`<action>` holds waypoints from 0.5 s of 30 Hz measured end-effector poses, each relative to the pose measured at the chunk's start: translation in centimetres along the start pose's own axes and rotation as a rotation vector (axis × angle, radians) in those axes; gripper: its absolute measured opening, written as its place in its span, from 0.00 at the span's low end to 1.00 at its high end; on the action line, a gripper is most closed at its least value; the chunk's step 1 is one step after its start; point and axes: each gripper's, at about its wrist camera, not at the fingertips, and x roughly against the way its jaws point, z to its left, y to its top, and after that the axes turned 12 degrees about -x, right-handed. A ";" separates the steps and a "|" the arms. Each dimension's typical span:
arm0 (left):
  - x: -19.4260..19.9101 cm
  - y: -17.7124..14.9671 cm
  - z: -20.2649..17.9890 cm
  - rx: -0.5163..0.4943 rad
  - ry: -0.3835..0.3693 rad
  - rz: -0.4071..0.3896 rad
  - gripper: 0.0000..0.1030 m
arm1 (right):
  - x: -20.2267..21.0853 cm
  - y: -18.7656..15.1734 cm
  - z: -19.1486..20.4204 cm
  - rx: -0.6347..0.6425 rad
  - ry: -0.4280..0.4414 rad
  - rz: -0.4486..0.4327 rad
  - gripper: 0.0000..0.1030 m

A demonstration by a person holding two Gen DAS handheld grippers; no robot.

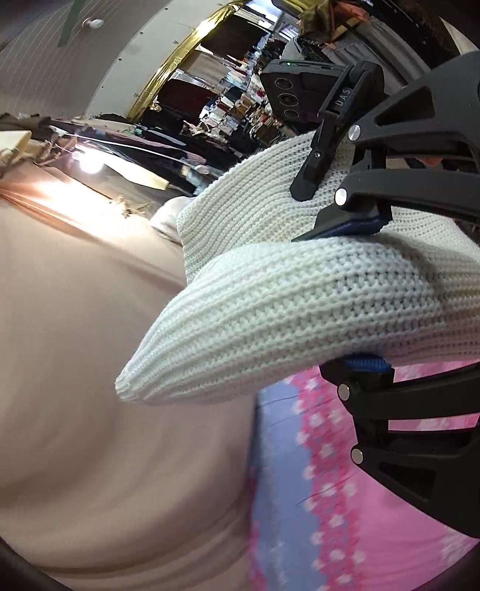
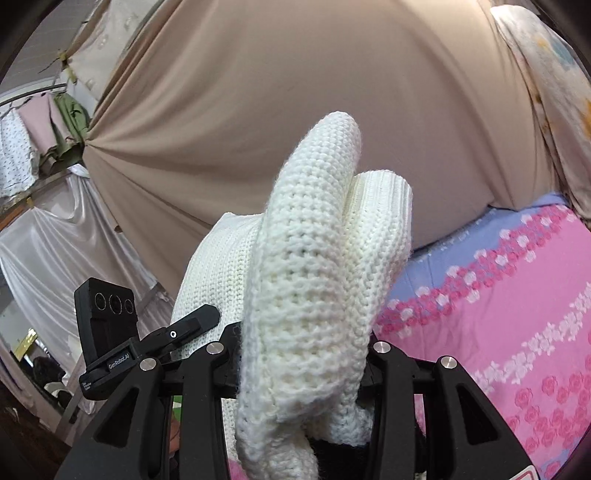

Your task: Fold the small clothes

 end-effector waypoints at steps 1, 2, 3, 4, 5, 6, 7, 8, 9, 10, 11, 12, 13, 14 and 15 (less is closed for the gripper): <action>0.8 0.3 0.4 -0.009 0.015 -0.016 0.47 | -0.3 0.2 0.7 0.010 0.014 -0.003 0.37; 1.3 0.6 0.8 -0.018 0.031 -0.030 0.47 | -0.9 0.5 1.8 0.030 0.033 -0.006 0.37; 2.0 0.8 1.4 -0.028 0.049 -0.046 0.47 | -1.4 0.6 2.8 0.048 0.046 -0.007 0.37; 2.5 1.0 1.9 -0.029 0.065 -0.056 0.47 | -2.1 0.6 3.8 0.073 0.056 -0.010 0.37; 2.9 1.2 2.5 -0.025 0.079 -0.065 0.47 | -2.7 0.7 4.7 0.086 0.067 -0.008 0.37; 3.4 1.3 3.4 -0.021 0.094 -0.074 0.47 | -3.2 0.8 5.3 0.089 0.079 -0.004 0.37; 3.8 1.3 4.0 -0.015 0.105 -0.078 0.47 | -3.8 0.8 5.9 0.089 0.092 0.002 0.37; 4.1 1.3 4.7 -0.007 0.113 -0.081 0.47 | -4.9 0.9 6.4 0.088 0.103 0.013 0.37; 4.5 1.2 5.5 -0.004 0.122 -0.087 0.47 | -5.7 0.9 6.7 0.087 0.110 0.020 0.37; 4.8 1.1 6.2 0.000 0.133 -0.092 0.47 | -6.5 0.8 7.0 0.083 0.119 0.028 0.37; 5.0 0.9 6.9 0.011 0.146 -0.088 0.47 | -7.6 0.7 7.3 0.082 0.126 0.043 0.37; 5.1 0.4 7.8 0.035 0.156 -0.080 0.47 | -8.6 0.6 7.5 0.086 0.126 0.056 0.37; 5.2 0.0 8.4 0.047 0.164 -0.074 0.47 | -9.4 0.4 7.5 0.084 0.125 0.067 0.37; 5.1 -0.5 9.0 0.058 0.176 -0.068 0.47 | -10.7 0.1 7.5 0.079 0.123 0.093 0.37; 5.0 -1.1 9.8 0.070 0.186 -0.057 0.47 | -11.5 -0.2 7.4 0.080 0.117 0.106 0.37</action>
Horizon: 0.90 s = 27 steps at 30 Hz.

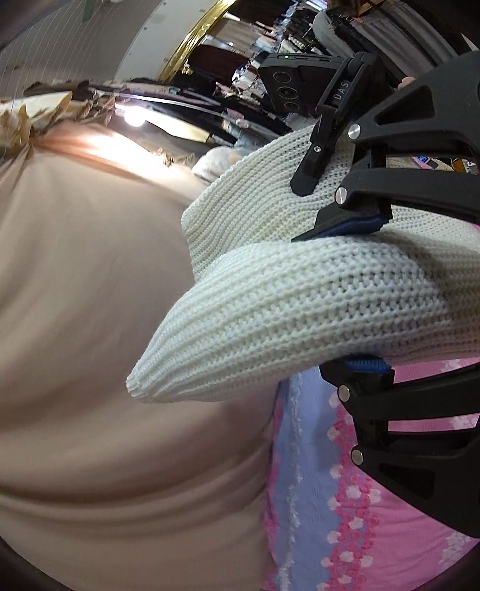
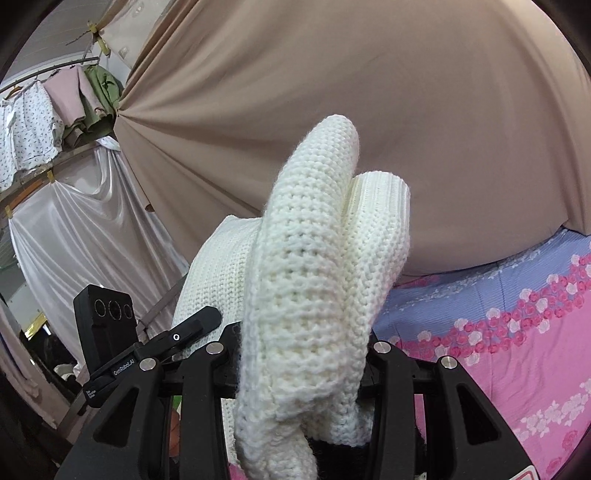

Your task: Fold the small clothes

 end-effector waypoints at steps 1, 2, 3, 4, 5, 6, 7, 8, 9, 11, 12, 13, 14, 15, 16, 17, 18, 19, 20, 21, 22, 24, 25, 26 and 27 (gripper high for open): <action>-0.3 -0.7 0.8 0.012 0.007 0.013 0.47 | -1.2 -0.4 -0.3 0.005 -0.012 0.018 0.37; -0.6 -1.3 1.6 0.025 0.014 0.028 0.47 | -2.3 -0.9 -0.6 0.008 -0.023 0.037 0.37; -1.3 -2.2 2.7 0.039 0.017 0.049 0.48 | -3.4 -1.4 -1.1 0.005 -0.034 0.054 0.37; -1.9 -3.1 3.7 0.049 0.022 0.068 0.48 | -4.3 -1.8 -1.7 -0.002 -0.043 0.070 0.37; -2.8 -4.1 4.9 0.060 0.030 0.088 0.48 | -5.7 -2.4 -2.7 -0.014 -0.059 0.097 0.38; -4.2 -5.6 6.2 0.074 0.038 0.124 0.49 | -7.1 -3.1 -4.0 -0.024 -0.084 0.119 0.38; -5.3 -7.0 7.4 0.092 0.043 0.153 0.50 | -8.3 -3.7 -5.2 -0.033 -0.104 0.134 0.39; -6.5 -8.8 8.6 0.117 0.053 0.176 0.52 | -10.2 -4.7 -7.1 -0.055 -0.127 0.170 0.40; -8.0 -11.4 10.0 0.155 0.066 0.206 0.54 | -11.3 -5.5 -8.5 -0.066 -0.144 0.191 0.43; -10.4 -16.8 12.6 0.241 0.132 0.275 0.57 | -14.2 -7.8 -12.9 -0.106 -0.216 0.229 0.48; -11.4 -19.8 14.0 0.302 0.176 0.315 0.57 | -15.6 -9.2 -15.6 -0.134 -0.279 0.252 0.50; -12.0 -22.5 15.1 0.363 0.207 0.345 0.57 | -16.3 -10.2 -17.7 -0.166 -0.334 0.265 0.50; -12.2 -24.9 15.9 0.408 0.237 0.382 0.56 | -17.0 -11.7 -20.6 -0.219 -0.419 0.283 0.50; -12.0 -26.4 16.3 0.436 0.262 0.407 0.56 | -17.3 -13.1 -23.0 -0.249 -0.505 0.304 0.50; -11.2 -27.3 16.3 0.456 0.268 0.407 0.56 | -17.2 -13.8 -24.0 -0.266 -0.543 0.316 0.50; -10.1 -27.7 16.1 0.470 0.254 0.385 0.57 | -16.5 -14.8 -25.1 -0.298 -0.556 0.334 0.50; -9.0 -27.7 15.7 0.477 0.243 0.368 0.59 | -15.6 -15.4 -25.4 -0.323 -0.534 0.341 0.50; -8.2 -27.5 15.3 0.478 0.236 0.357 0.67 | -14.2 -16.0 -25.3 -0.342 -0.504 0.340 0.50; -7.2 -27.4 14.7 0.476 0.230 0.342 0.73 | -13.1 -16.4 -24.8 -0.344 -0.483 0.341 0.57; -6.4 -27.5 14.0 0.471 0.241 0.333 0.83 | -12.3 -16.8 -24.4 -0.341 -0.473 0.338 0.62; -6.1 -27.7 13.6 0.469 0.254 0.338 0.84 | -11.5 -17.3 -24.1 -0.337 -0.464 0.326 0.70; -6.8 -29.0 13.4 0.490 0.262 0.377 0.84 | -11.1 -18.4 -23.7 -0.340 -0.440 0.341 0.73; -7.3 -29.5 13.5 0.505 0.276 0.407 0.84 | -11.5 -18.8 -23.6 -0.350 -0.433 0.366 0.73; -8.0 -30.4 13.8 0.526 0.291 0.434 0.84 | -12.4 -19.5 -23.8 -0.356 -0.433 0.398 0.73; -8.5 -31.3 14.1 0.558 0.291 0.459 0.80 | -13.4 -20.1 -24.0 -0.354 -0.442 0.425 0.73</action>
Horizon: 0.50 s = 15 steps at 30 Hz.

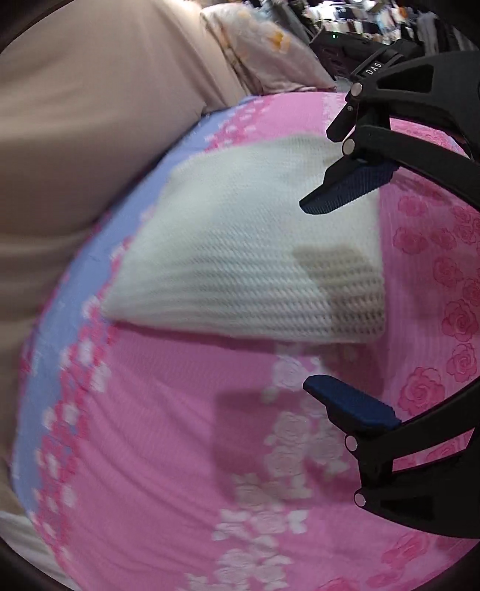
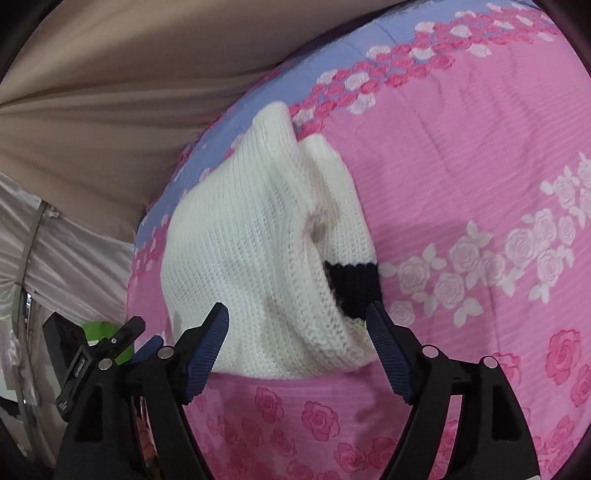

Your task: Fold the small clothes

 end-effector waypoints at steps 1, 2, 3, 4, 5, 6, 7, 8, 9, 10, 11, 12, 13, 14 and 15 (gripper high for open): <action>-0.9 -0.3 0.3 0.018 -0.008 0.032 0.68 | -0.8 -0.1 0.3 0.008 -0.010 0.015 0.73; -1.4 -0.6 0.4 0.023 -0.017 0.061 0.58 | -1.9 -0.2 0.5 0.019 -0.022 0.036 0.73; -2.1 -0.8 0.5 0.027 -0.036 0.101 0.40 | -2.8 -0.3 0.7 0.033 -0.032 0.054 0.67; -2.1 -0.9 0.5 0.029 -0.041 0.114 0.32 | -3.3 -0.3 0.9 0.043 -0.043 0.061 0.57; -1.7 -0.9 0.4 0.026 -0.039 0.108 0.28 | -3.8 -0.3 1.1 0.056 -0.062 0.071 0.31; -0.9 -0.7 0.1 0.012 -0.050 0.097 0.23 | -3.7 -0.3 1.3 0.060 -0.059 0.079 0.23; -0.2 -0.6 -0.2 -0.002 -0.055 0.090 0.22 | -3.0 -0.3 1.7 0.062 -0.045 0.069 0.18; 0.6 -0.6 -0.4 -0.013 -0.053 0.085 0.22 | -1.9 -0.4 2.2 0.076 -0.025 0.052 0.15; 0.9 -0.6 -0.4 -0.018 -0.052 0.087 0.22 | -0.7 -0.6 2.8 0.107 -0.018 0.029 0.14; 0.8 -0.7 -0.3 -0.019 -0.041 0.097 0.22 | 0.2 -0.9 3.1 0.130 -0.017 0.009 0.13; 0.3 -1.1 0.0 -0.018 -0.020 0.114 0.22 | 0.9 -1.1 2.9 0.141 -0.024 -0.007 0.13; -0.4 -1.3 0.3 -0.018 0.003 0.129 0.23 | 0.7 -1.2 2.4 0.134 -0.032 0.000 0.13; -1.0 -1.7 0.7 -0.016 0.026 0.146 0.24 | -0.4 -1.3 1.3 0.115 -0.051 0.029 0.13; -1.4 -2.0 0.9 -0.011 0.038 0.152 0.26 | -1.6 -1.2 0.2 0.101 -0.071 0.058 0.17; -1.1 -2.2 0.8 -0.001 0.043 0.139 0.27 | -2.8 -1.3 -0.9 0.085 -0.095 0.086 0.20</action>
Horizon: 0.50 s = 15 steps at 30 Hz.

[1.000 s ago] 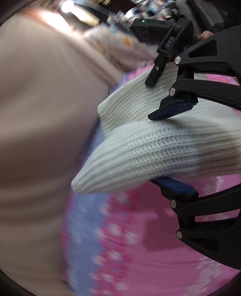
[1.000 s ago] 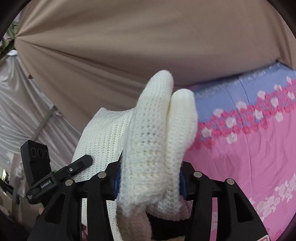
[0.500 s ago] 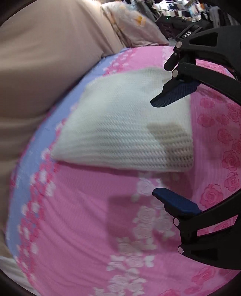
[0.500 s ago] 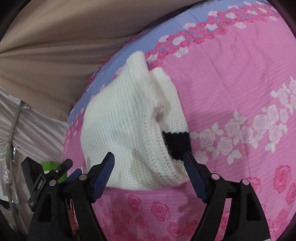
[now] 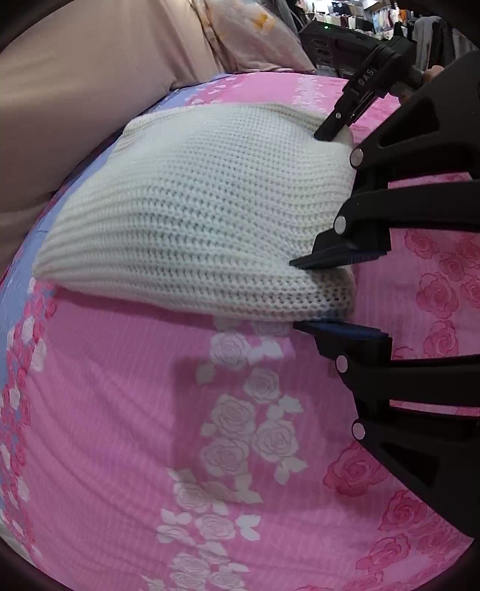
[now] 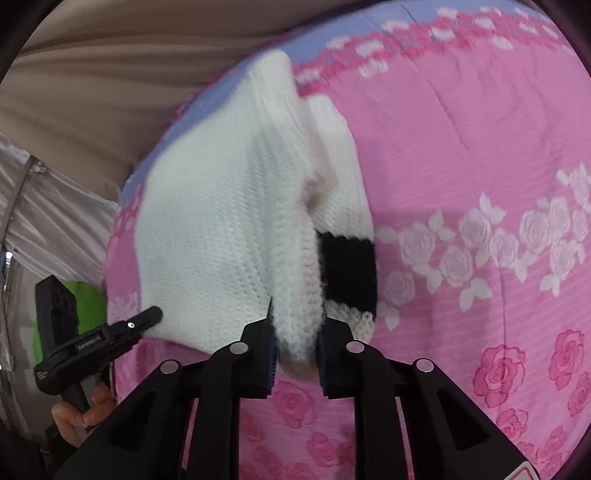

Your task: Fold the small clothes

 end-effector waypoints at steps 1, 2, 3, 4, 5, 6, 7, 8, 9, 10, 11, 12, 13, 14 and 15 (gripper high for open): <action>0.5 0.0 -0.2 0.002 0.000 -0.006 0.28 | 0.1 0.0 -0.8 -0.039 0.034 -0.010 0.21; 1.2 -0.1 -0.4 -0.004 0.000 -0.018 0.28 | 0.6 0.0 -1.0 -0.068 0.042 -0.014 0.26; 2.3 -0.3 -0.7 -0.018 0.012 -0.039 0.30 | 1.4 0.1 -0.7 -0.073 0.039 -0.027 0.30; 3.2 -0.4 -1.1 -0.035 0.032 -0.059 0.33 | 2.8 0.0 -0.1 -0.048 0.025 -0.063 0.30; 3.8 -0.5 -1.3 -0.047 0.044 -0.079 0.34 | 4.0 -0.3 0.4 -0.021 0.012 -0.094 0.30; 4.6 -0.6 -1.9 -0.063 0.060 -0.103 0.35 | 5.2 -0.5 1.0 0.006 -0.006 -0.126 0.30; 4.9 -0.6 -2.4 -0.081 0.072 -0.116 0.35 | 6.0 -0.4 1.6 0.033 -0.020 -0.167 0.30; 4.9 -0.6 -3.0 -0.104 0.086 -0.123 0.35 | 6.6 -0.5 2.0 0.049 -0.015 -0.187 0.30; 4.4 -0.4 -3.6 -0.138 0.114 -0.127 0.35 | 6.8 -0.7 2.3 0.063 -0.010 -0.193 0.29; 3.8 0.0 -4.1 -0.163 0.137 -0.118 0.35 | 6.4 -0.8 2.8 0.087 -0.007 -0.195 0.27; 2.7 0.0 -4.4 -0.189 0.159 -0.098 0.35 | 5.7 -1.0 3.0 0.114 -0.013 -0.191 0.24; 1.2 -0.2 -4.8 -0.213 0.195 -0.066 0.35 | 4.3 -1.1 2.9 0.158 -0.054 -0.182 0.22; 0.2 -0.3 -4.8 -0.229 0.228 -0.043 0.36 | 3.0 -1.3 2.7 0.185 -0.099 -0.164 0.19; -0.4 -0.6 -4.7 -0.242 0.252 -0.037 0.38 | 0.6 -1.4 2.0 0.203 -0.166 -0.118 0.17; -0.4 -0.8 -4.7 -0.247 0.264 -0.049 0.39 | -0.8 -1.6 1.0 0.194 -0.178 -0.095 0.16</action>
